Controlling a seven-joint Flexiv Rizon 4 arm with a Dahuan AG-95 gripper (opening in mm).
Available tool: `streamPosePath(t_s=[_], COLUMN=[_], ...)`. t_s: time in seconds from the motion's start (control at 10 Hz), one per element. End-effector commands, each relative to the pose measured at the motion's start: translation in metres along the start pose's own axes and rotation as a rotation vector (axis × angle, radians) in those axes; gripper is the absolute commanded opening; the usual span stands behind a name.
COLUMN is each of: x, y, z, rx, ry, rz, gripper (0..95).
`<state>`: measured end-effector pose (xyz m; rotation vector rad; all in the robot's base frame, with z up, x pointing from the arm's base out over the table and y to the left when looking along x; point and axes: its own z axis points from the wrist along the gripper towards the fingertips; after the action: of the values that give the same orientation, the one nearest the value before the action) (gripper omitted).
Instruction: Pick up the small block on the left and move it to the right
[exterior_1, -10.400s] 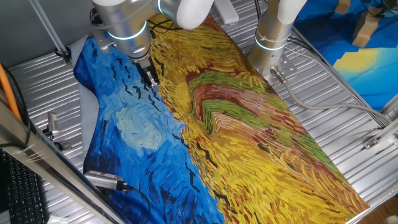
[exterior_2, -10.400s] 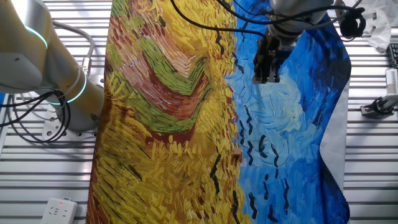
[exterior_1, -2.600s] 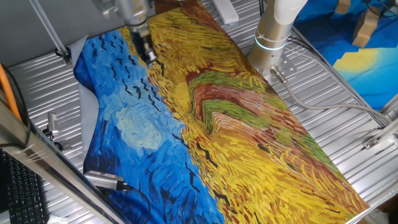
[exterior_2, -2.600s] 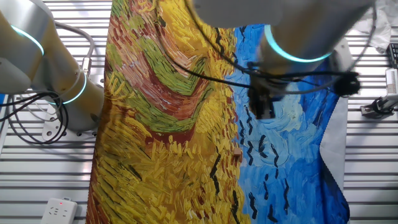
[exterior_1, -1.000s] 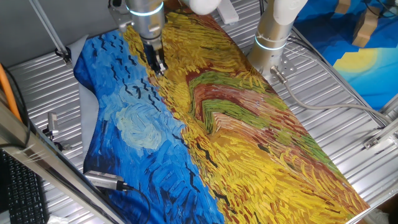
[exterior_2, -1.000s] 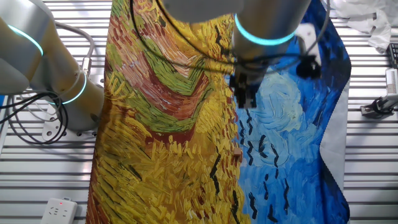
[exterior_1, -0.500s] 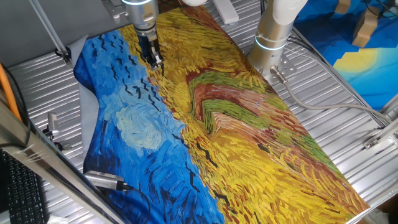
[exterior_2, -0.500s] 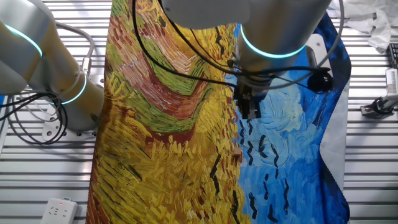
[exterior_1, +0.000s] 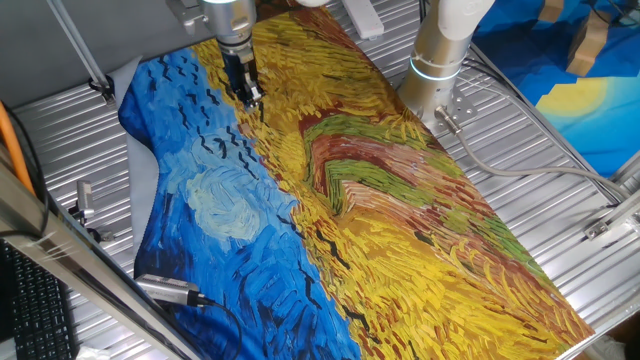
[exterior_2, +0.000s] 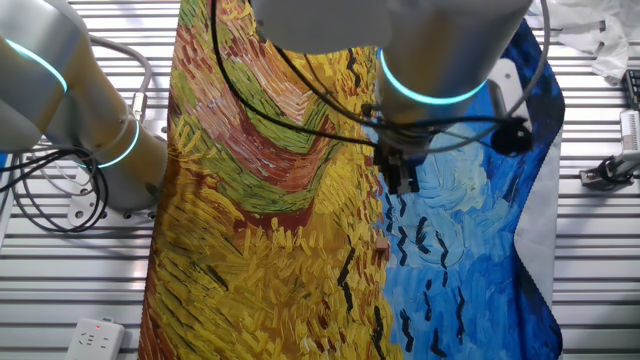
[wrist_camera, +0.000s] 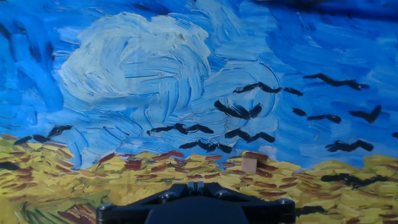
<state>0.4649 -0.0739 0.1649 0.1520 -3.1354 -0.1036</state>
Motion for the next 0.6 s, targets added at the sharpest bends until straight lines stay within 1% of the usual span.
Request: streamPosePath(t_s=[0.1,0.4,0.6], x=[-0.0025,-0.0025,-0.0025], y=[0.0003,0.0003,0.0003], z=[0.0,0.0,0.0], rx=[-0.006,0.001,0.003], ry=[0.037,0.064,0.066], rz=[0.031,0.058,0.065], gripper=[0.0,0.0,0.0])
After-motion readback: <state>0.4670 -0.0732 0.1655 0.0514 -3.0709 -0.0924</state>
